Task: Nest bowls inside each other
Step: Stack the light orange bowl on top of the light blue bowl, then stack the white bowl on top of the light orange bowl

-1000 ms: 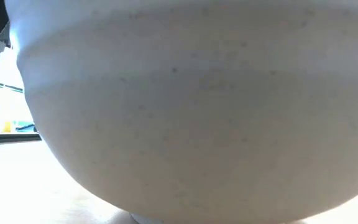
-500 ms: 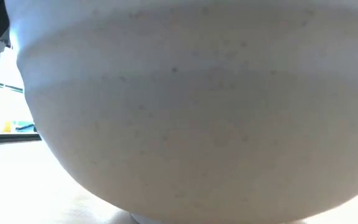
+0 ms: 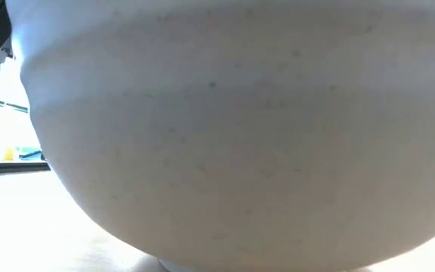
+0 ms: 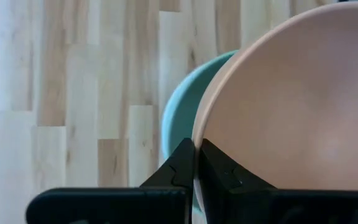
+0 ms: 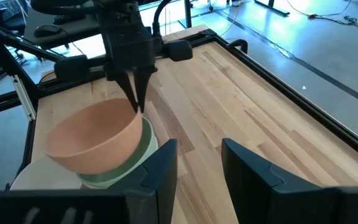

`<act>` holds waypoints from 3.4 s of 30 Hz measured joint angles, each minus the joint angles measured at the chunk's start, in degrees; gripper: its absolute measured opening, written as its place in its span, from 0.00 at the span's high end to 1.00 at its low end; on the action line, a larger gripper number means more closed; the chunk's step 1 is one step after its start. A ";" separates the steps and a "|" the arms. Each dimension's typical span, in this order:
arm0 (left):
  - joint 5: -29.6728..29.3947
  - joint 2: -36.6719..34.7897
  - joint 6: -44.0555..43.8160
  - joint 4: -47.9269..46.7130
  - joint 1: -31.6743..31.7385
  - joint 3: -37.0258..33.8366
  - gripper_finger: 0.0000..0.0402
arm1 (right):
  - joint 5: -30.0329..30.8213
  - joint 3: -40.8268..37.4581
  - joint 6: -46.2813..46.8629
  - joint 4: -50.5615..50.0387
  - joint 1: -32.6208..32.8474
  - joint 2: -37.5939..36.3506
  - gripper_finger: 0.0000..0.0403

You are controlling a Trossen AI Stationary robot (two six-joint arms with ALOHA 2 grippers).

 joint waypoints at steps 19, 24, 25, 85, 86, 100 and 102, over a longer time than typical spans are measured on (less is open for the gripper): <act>-2.75 1.48 -0.83 -4.42 0.04 -0.08 1.00 | 0.35 0.00 0.02 0.02 -0.01 0.00 0.71; -2.73 2.63 -0.84 -5.00 -0.31 -0.09 1.00 | 0.46 0.00 0.02 0.11 0.01 -0.02 0.71; -2.61 2.92 -0.84 -4.75 -0.40 -0.05 1.00 | 0.50 0.00 0.02 0.13 0.01 -0.02 0.71; -7.12 -1.63 -1.55 -14.85 0.98 2.89 0.65 | -1.81 0.00 0.31 0.35 0.01 0.24 0.71; -7.29 -2.46 -1.85 -15.40 0.98 2.86 0.65 | -1.84 0.00 0.33 0.31 -0.01 0.32 0.71; -6.18 -11.89 -7.21 -15.21 -6.16 2.73 0.65 | -11.97 -0.02 5.35 3.00 -0.01 2.31 0.71; -7.89 -12.66 -7.74 -15.19 -7.15 2.73 0.65 | -14.11 -0.02 5.38 5.98 -0.01 3.51 0.71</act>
